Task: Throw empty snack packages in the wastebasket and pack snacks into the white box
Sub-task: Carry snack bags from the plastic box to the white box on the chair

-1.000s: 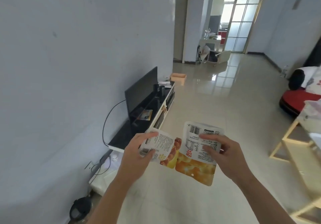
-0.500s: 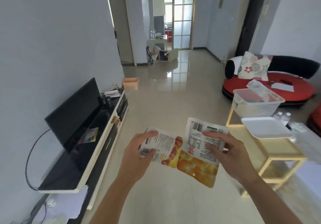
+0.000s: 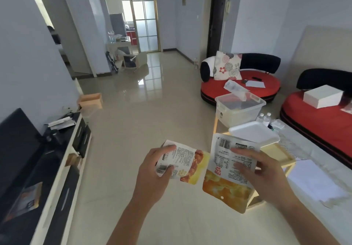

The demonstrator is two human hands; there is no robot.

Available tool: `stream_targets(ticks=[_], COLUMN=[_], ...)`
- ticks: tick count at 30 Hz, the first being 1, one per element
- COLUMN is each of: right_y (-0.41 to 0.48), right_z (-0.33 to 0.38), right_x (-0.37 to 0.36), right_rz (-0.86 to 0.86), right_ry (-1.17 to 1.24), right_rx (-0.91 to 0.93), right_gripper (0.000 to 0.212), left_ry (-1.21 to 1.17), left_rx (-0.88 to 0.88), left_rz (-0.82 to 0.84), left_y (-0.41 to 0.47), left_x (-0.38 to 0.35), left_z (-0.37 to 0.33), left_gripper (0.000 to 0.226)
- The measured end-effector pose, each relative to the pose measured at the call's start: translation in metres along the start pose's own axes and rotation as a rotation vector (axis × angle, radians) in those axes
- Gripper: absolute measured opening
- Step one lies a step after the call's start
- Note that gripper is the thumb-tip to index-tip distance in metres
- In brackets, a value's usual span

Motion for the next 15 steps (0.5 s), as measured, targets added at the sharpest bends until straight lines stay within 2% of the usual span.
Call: stream_targets(ticks=[5,15], right_y=[0.066,0.16], right_z=[0.006,0.005], right_x=[-0.014,-0.038], right_rz=[-0.081,-0.192], right_ry=[-0.003,-0.091], right_rx=[-0.016,-0.024], right_gripper=[0.043,0.052], left_ry=[-0.063,-0.069], left_rx=[-0.031,-0.135], left_rz=[0.09,0.246], left_y=[0.085,0.224], left_x=[-0.015,-0.039], left_z=[0.039,0.072], left_gripper=[0.066,0.061])
Point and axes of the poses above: each hand's wrist, its own y-axis towards the middle knuckle, its own x-axis out of the back of the hand, z = x × y, the point moved 7 cm from there along y, towards the middle knuckle, and after that the axes turned 5 degrees about -x, right-handed, at the moved point
